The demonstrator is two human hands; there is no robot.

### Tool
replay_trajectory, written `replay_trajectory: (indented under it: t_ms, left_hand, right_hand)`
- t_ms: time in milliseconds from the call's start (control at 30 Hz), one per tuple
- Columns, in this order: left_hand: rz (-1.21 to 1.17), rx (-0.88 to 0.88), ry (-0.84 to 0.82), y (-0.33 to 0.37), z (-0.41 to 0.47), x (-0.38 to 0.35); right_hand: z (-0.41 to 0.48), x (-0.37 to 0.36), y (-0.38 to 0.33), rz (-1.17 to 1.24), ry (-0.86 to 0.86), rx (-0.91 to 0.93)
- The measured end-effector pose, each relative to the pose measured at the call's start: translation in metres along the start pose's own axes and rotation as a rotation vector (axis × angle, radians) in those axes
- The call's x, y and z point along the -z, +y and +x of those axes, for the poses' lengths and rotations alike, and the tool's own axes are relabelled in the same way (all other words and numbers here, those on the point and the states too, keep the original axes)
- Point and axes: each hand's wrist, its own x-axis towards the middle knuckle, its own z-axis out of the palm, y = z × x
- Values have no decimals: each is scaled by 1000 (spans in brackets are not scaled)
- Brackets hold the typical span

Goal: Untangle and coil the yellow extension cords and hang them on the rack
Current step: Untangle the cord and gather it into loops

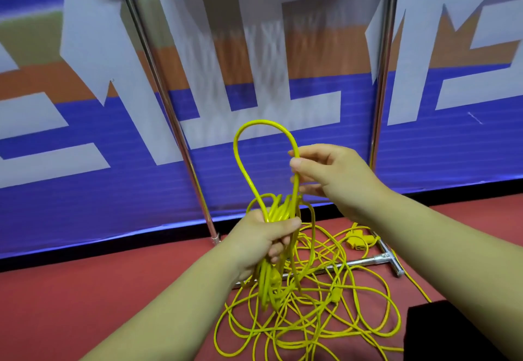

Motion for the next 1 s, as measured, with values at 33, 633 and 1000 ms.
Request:
replay_trajectory:
  t_ms: [33, 633, 1000]
  left_hand:
    - [-45, -9, 13, 3, 1, 2]
    - [-521, -156, 92, 53, -11, 30]
    - [-570, -72, 60, 52, -24, 53]
  right_hand:
    - [1, 4, 0, 5, 8, -6]
    - [-7, -7, 51, -423, -432, 45]
    - [38, 36, 76, -939, 115, -182]
